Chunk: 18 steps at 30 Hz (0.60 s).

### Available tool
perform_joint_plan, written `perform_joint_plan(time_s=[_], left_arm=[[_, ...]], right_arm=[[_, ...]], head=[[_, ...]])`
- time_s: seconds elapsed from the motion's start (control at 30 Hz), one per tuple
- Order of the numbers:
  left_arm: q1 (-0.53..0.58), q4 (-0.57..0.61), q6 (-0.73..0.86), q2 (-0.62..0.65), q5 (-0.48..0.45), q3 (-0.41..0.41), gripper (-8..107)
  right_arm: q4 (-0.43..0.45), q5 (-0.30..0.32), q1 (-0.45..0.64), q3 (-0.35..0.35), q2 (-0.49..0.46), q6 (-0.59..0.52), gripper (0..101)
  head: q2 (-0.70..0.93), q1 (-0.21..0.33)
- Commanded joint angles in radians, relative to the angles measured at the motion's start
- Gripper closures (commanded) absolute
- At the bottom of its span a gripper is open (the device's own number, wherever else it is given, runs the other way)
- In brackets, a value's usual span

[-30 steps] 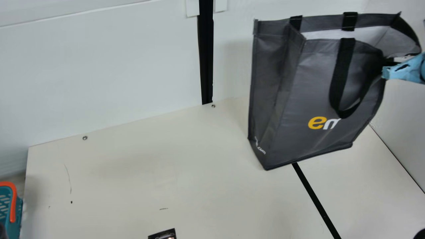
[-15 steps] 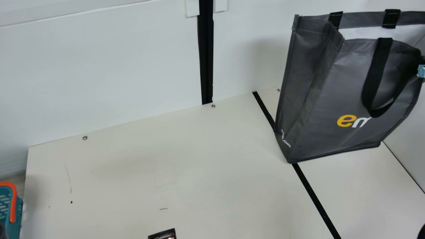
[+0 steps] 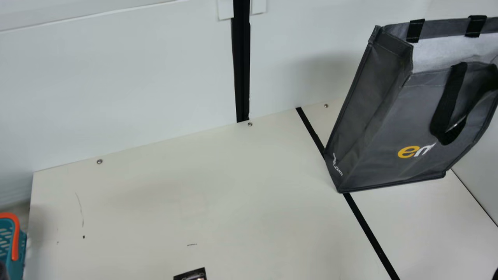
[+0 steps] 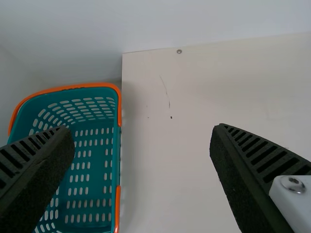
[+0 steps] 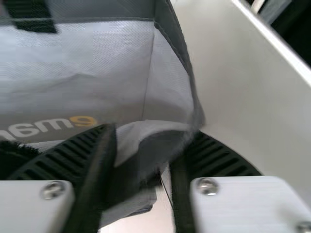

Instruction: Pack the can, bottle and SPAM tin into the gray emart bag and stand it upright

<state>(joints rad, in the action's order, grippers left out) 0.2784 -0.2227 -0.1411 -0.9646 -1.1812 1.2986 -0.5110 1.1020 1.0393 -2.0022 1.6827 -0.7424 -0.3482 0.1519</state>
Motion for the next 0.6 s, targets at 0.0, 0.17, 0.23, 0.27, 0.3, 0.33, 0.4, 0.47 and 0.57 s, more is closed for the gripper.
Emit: perform_joint_plan(time_s=[0.0,0.17,0.23,0.27,0.3,0.33,0.4,0.47,0.57], left_arm=[[0.000,0.000,0.000,0.000,0.000,0.000,9],[0.000,0.000,0.000,0.000,0.000,0.000,9],[0.000,0.000,0.000,0.000,0.000,0.000,9],[0.000,0.000,0.000,0.000,0.000,0.000,9],[0.000,0.000,0.000,0.000,0.000,0.000,9],[0.000,0.000,0.000,0.000,0.000,0.000,9],[0.000,0.000,0.000,0.000,0.000,0.000,9],[0.000,0.000,0.000,0.000,0.000,0.000,9],[0.000,0.000,0.000,0.000,0.000,0.000,9]], right_arm=[[-0.009,0.013,0.001,-0.016,-0.001,0.000,38],[-0.037,0.033,0.004,-0.074,0.002,0.001,21],[-0.048,0.041,0.004,-0.100,0.004,0.001,15],[-0.053,0.046,0.005,-0.114,0.007,0.001,11],[-0.059,0.051,0.005,-0.129,0.009,0.002,8],[-0.063,0.055,0.005,-0.143,0.011,0.002,6],[-0.073,0.064,0.004,-0.173,0.017,0.005,6],[-0.081,0.073,0.003,-0.203,0.025,0.007,6],[-0.092,0.086,-0.001,-0.249,0.035,0.012,6]], head=[[-0.001,0.023],[-0.001,0.023],[-0.001,0.023],[-0.001,0.023],[-0.001,0.023],[-0.001,0.023],[-0.001,0.023],[-0.001,0.023],[-0.001,0.023]])
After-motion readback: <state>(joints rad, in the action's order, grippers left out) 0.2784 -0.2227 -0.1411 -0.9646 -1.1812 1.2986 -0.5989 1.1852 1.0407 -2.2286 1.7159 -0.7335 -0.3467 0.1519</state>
